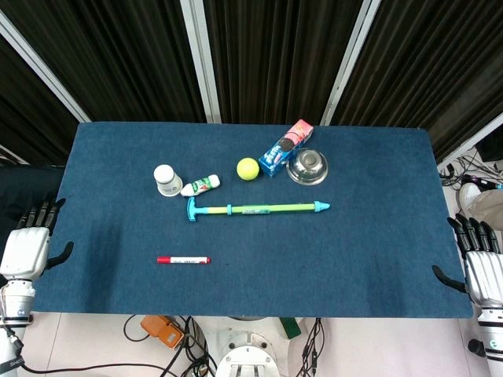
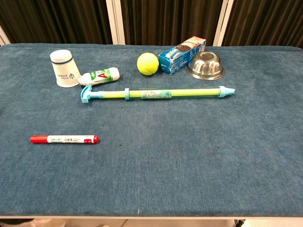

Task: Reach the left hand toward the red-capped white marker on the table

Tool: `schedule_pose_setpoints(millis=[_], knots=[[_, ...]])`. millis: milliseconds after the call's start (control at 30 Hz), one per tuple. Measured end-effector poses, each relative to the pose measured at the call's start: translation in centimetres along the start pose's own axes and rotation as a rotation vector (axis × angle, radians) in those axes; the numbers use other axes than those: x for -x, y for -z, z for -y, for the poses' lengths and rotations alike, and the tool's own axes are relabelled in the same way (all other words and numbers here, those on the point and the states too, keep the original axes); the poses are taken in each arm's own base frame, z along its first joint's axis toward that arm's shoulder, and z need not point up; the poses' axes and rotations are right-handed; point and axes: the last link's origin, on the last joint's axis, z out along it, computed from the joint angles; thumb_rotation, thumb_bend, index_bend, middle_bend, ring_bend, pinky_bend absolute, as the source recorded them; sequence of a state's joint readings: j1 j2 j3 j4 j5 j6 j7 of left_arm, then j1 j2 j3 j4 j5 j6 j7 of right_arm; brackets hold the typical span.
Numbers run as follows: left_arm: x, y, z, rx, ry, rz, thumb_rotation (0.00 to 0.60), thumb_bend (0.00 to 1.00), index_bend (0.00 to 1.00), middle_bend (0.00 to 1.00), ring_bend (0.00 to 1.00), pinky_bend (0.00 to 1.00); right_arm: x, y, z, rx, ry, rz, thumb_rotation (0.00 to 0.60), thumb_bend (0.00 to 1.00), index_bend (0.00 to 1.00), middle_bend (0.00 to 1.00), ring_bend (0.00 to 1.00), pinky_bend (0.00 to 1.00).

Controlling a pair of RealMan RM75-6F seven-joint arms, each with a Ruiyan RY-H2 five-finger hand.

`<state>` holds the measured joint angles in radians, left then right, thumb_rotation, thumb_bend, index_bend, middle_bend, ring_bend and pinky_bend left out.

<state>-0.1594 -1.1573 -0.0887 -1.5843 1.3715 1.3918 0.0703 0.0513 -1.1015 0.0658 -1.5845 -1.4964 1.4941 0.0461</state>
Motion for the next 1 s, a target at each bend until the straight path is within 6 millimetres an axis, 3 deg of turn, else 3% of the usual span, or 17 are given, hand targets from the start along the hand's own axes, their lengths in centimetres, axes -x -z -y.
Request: schedule_pose_setpoints(millis=[567,1000], knots=[[0.6,0.1,-0.6,0.012,0.022,0.024,0.6,0.31,0.02,0.0,0.0,0.15,0.0,0.1,0.0,0.003,-0.006,0.005,0.6,0.33,0.14,0.1,0.08,0.04],[4.7,0.3,-6.7,0.176,0.054,0.165,0.6,0.28,0.05,0.0,0.0,0.15,0.0,0.1,-0.1,0.011,-0.016,0.018,0.6,0.33,0.14,0.1,0.08,0.04]])
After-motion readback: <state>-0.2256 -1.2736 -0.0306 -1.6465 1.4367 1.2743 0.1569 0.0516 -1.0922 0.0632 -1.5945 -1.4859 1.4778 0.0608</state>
